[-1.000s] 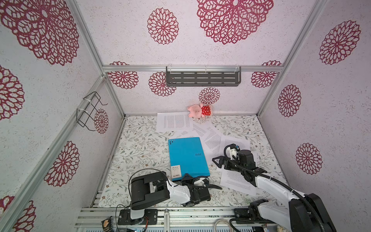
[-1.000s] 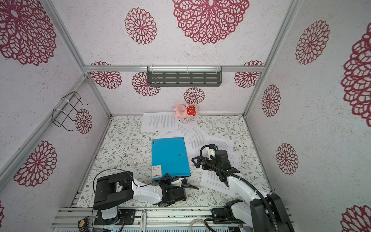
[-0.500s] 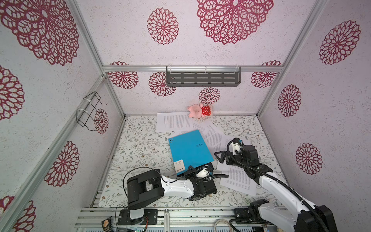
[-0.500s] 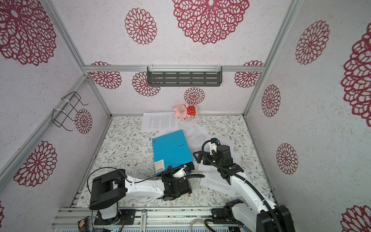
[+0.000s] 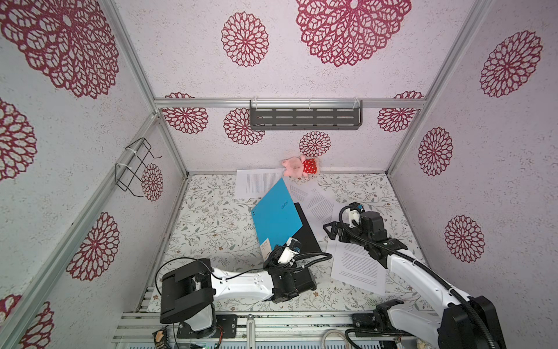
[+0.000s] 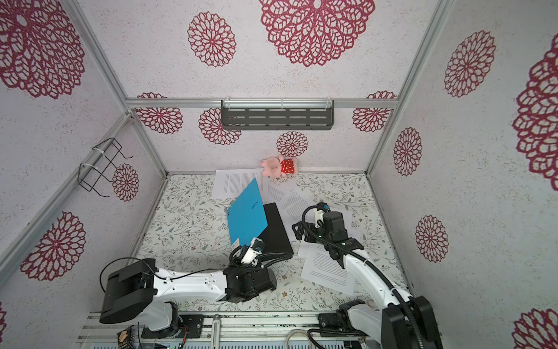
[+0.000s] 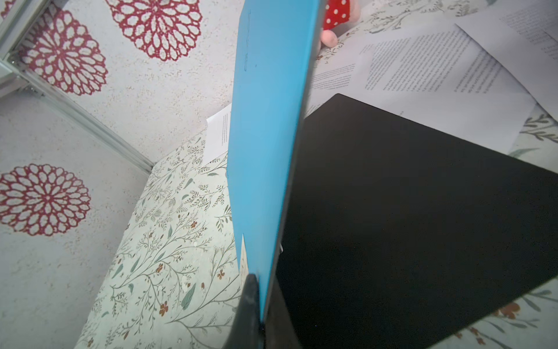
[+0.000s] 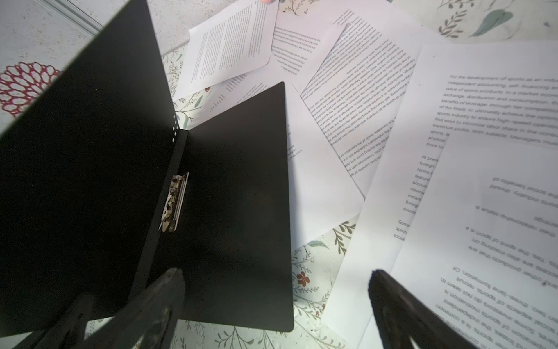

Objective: Put the files into the folder
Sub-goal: 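Swing the teal cover open with the left gripper, laying it flat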

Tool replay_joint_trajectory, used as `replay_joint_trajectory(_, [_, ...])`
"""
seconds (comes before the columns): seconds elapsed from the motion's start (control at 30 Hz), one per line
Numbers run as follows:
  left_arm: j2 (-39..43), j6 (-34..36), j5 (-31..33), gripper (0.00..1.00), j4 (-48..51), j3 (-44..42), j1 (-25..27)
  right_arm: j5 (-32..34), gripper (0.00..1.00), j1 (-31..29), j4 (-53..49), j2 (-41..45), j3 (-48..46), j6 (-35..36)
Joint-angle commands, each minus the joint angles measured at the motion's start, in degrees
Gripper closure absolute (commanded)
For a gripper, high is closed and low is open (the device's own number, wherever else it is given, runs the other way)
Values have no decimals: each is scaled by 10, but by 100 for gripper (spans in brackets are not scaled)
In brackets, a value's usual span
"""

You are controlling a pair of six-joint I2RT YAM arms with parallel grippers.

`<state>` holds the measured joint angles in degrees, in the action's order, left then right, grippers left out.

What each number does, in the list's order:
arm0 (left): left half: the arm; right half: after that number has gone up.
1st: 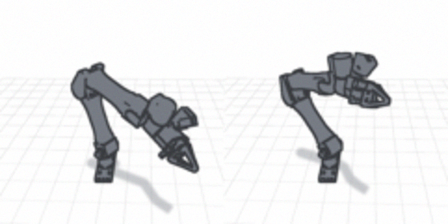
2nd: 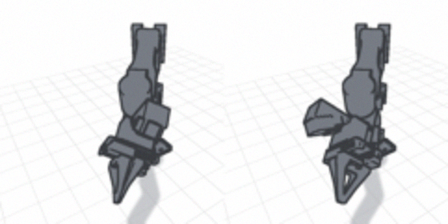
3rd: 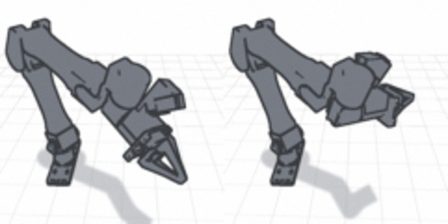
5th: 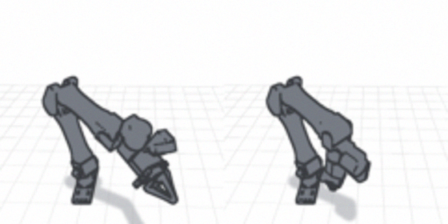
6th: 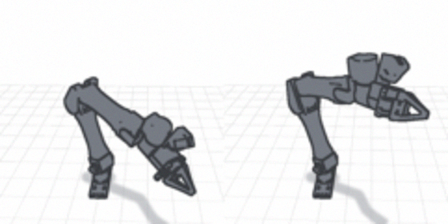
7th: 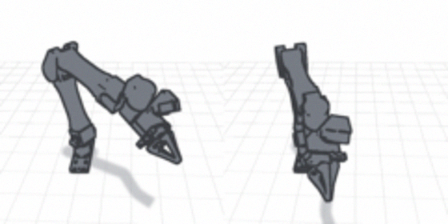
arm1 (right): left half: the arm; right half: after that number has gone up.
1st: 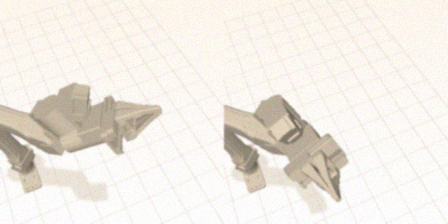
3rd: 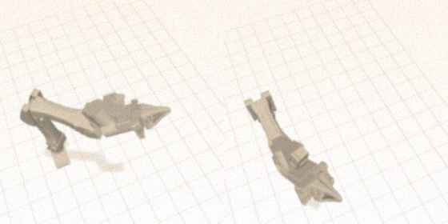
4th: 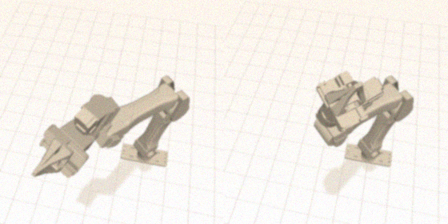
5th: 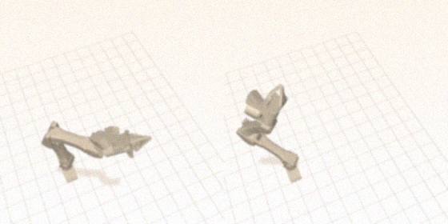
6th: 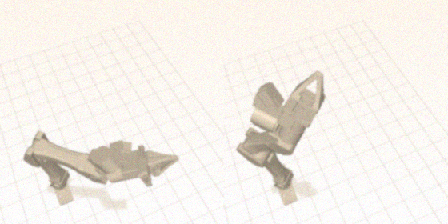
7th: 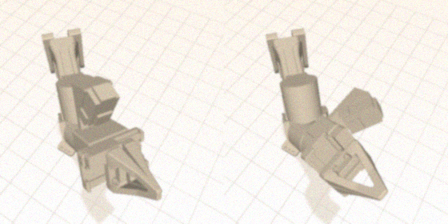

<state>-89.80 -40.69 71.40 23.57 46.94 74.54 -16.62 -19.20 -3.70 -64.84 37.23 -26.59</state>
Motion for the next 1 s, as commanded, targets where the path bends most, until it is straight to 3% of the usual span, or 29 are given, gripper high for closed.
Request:
replay_joint_trajectory(0.0, [62, -89, 6, 100, -44, -45, -15, 15, 2, -22, 18, -20, 21, 7])
replay_joint_trajectory(0.23, [212, -22, -70, 100, -263, -208, -57, 19, 3, -64, 58, -84, 40, -7])
replay_joint_trajectory(0.33, [254, -25, -109, 100, -341, -264, -84, 24, 4, -77, 61, -103, 54, -7])
replay_joint_trajectory(0.47, [282, -54, -128, 100, -405, -317, -108, 32, 4, -94, 55, -119, 71, -4])
replay_joint_trajectory(0.63, [310, -109, -109, 100, -449, -375, -115, 42, 4, -112, 59, -138, 84, -6])
replay_joint_trajectory(0.77, [365, -172, -82, 100, -415, -408, -119, 48, 4, -121, 68, -151, 89, -11])
replay_joint_trajectory(0.87, [420, -206, -65, 85, -364, -422, -119, 48, 4, -126, 74, -163, 91, -14])
replay_joint_trajectory(0.93, [464, -241, -49, 55, -292, -416, -119, 47, 5, -128, 76, -173, 95, -14])
replay_joint_trajectory(0.97, [481, -256, -41, 50, -260, -414, -119, 47, 5, -129, 77, -177, 97, -14])
